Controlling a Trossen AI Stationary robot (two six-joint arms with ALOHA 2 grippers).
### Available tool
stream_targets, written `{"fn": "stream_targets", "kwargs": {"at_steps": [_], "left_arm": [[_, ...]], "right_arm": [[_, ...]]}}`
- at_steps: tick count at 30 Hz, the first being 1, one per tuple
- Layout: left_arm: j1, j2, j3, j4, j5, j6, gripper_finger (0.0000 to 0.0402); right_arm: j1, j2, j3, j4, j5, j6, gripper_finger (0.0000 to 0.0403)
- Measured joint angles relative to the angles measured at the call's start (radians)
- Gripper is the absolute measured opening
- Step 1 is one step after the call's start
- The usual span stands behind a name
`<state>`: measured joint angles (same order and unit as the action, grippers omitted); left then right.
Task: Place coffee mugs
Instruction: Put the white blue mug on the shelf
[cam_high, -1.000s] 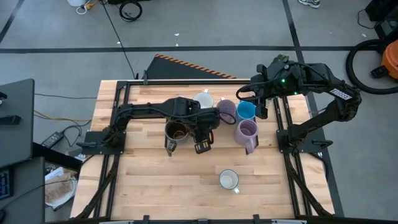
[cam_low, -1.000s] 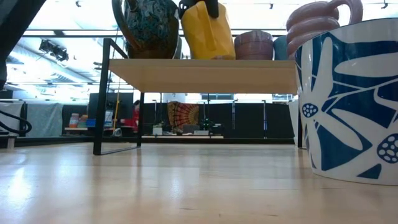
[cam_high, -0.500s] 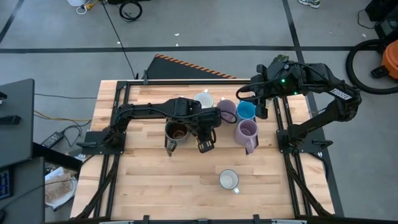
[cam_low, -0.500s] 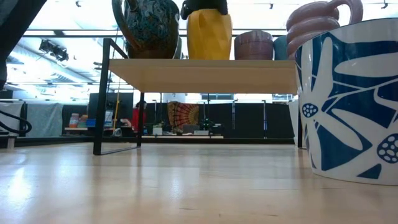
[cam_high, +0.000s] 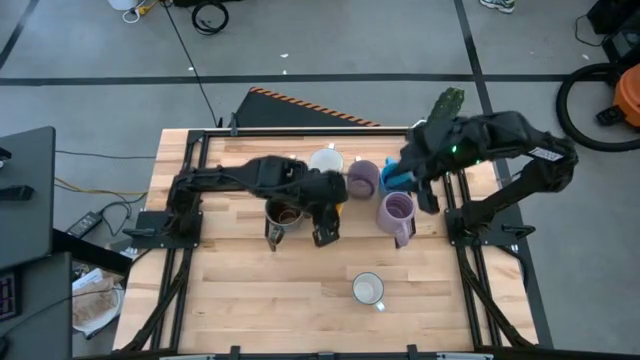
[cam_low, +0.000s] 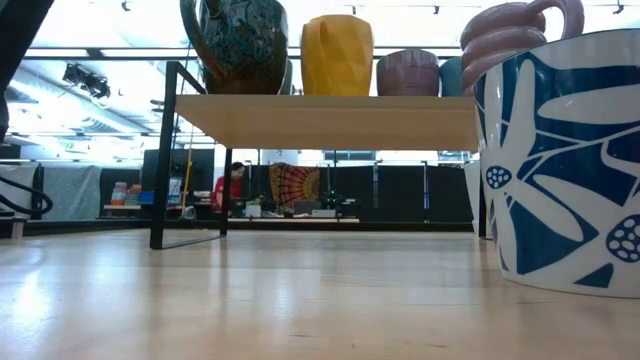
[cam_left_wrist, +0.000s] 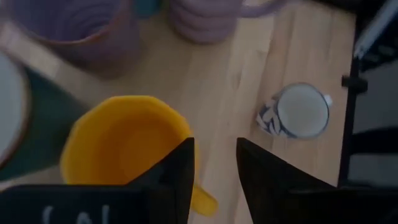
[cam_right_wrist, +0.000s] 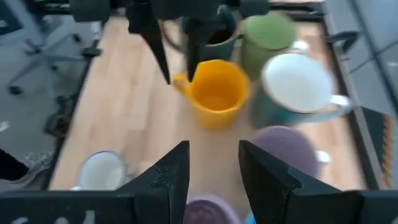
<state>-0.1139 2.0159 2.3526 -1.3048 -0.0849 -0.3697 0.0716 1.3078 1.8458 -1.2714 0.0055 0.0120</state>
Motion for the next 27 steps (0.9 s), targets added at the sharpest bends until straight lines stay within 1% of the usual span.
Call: {"fn": "stream_targets", "kwargs": {"at_steps": [3, 6, 8, 10, 16, 20, 25, 27], "left_arm": [[-0.048, -0.002, 0.000, 0.007, -0.055, 0.043, 0.0120], [-0.094, -0.011, 0.000, -0.009, -0.109, 0.082, 0.0118], [-0.117, -0.015, 0.000, -0.010, -0.113, 0.094, 0.0117], [-0.138, -0.023, 0.000, -0.025, -0.105, 0.094, 0.0117], [-0.202, -0.079, 0.001, -0.064, -0.113, 0.103, 0.0117], [-0.227, -0.108, 0.000, -0.090, -0.137, 0.124, 0.0117], [-0.243, -0.134, -0.003, -0.128, -0.141, 0.146, 0.0117], [-0.244, -0.143, -0.004, -0.145, -0.142, 0.147, 0.0117]], "right_arm": [[0.080, 0.032, 0.000, -0.001, 0.009, 0.065, 0.0144], [0.170, 0.075, 0.000, -0.002, 0.067, 0.135, 0.0144], [0.226, 0.108, 0.000, -0.002, 0.110, 0.185, 0.0144], [0.275, 0.137, 0.000, -0.002, 0.131, 0.247, 0.0144], [0.410, 0.227, 0.000, -0.006, 0.132, 0.416, 0.0144], [0.487, 0.302, 0.000, -0.014, 0.132, 0.473, 0.0144], [0.544, 0.394, 0.000, -0.008, 0.126, 0.517, 0.0144], [0.553, 0.433, 0.000, 0.006, 0.096, 0.536, 0.0144]]}}
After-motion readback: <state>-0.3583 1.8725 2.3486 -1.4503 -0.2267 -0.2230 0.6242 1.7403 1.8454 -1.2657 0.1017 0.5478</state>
